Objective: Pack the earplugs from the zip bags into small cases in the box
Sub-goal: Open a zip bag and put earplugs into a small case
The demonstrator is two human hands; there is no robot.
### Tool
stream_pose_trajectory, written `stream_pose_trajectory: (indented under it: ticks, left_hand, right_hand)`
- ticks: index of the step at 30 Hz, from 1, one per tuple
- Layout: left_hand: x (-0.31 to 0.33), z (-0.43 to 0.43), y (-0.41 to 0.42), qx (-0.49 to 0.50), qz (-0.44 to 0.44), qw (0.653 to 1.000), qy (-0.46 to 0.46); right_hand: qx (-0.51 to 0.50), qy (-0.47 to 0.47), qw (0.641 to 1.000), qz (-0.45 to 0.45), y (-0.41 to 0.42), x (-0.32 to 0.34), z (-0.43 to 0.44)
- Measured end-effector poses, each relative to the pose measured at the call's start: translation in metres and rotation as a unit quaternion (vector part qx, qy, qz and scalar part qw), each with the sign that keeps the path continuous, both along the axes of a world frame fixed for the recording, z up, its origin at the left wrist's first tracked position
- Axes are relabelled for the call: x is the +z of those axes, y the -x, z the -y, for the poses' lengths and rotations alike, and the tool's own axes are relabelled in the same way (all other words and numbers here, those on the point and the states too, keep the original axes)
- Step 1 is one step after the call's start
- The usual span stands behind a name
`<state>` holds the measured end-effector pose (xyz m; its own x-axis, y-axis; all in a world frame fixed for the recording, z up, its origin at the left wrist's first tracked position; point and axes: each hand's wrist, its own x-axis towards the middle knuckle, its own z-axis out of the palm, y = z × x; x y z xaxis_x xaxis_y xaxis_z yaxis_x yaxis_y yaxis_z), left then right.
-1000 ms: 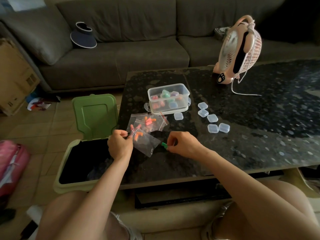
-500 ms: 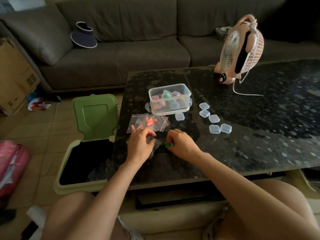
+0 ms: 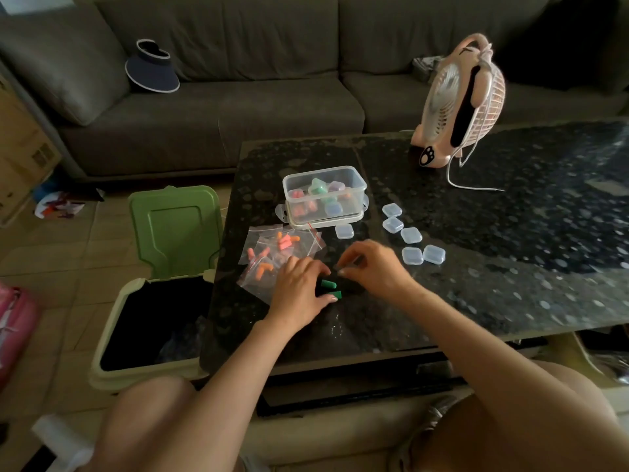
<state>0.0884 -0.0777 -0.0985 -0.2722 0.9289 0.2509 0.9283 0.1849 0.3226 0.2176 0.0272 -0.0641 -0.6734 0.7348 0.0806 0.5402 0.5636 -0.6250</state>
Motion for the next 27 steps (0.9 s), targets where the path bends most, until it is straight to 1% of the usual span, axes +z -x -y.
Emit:
stream_pose_trajectory:
  ticks: [5, 7, 12, 15, 18, 20, 24, 27]
  left_hand:
    - [0.002, -0.005, 0.0, -0.017, 0.005, 1.0, 0.016]
    - [0.003, -0.006, 0.001, -0.017, 0.009, 1.0, 0.015]
    - [0.001, -0.003, 0.0, -0.032, -0.003, 0.999, 0.03]
    - [0.001, -0.003, 0.002, -0.04, -0.014, 0.999, 0.027]
    - [0.003, -0.003, 0.004, -0.041, -0.013, 0.999, 0.019]
    - [0.005, -0.003, 0.003, -0.04, -0.01, 0.999, 0.021]
    - [0.005, -0.004, -0.001, -0.045, -0.005, 0.999, 0.015]
    - [0.003, -0.004, -0.004, -0.04, 0.002, 0.999, 0.001]
  right_hand:
    - [-0.069, 0.052, 0.996, 0.019, 0.009, 0.027, -0.038]
    - [-0.094, 0.048, 0.994, 0.027, 0.023, 0.024, -0.055]
    - [-0.157, 0.021, 0.982, 0.104, 0.055, -0.005, -0.076]
    - [-0.185, 0.013, 0.976, 0.112, 0.064, -0.016, -0.077]
    - [-0.181, 0.014, 0.976, 0.119, 0.064, -0.018, -0.078]
    - [-0.173, 0.036, 0.978, 0.11, 0.061, -0.015, -0.078]
    - [-0.164, 0.132, 0.977, 0.016, 0.046, -0.009, -0.071]
    - [-0.158, 0.175, 0.972, 0.005, 0.031, -0.004, -0.058]
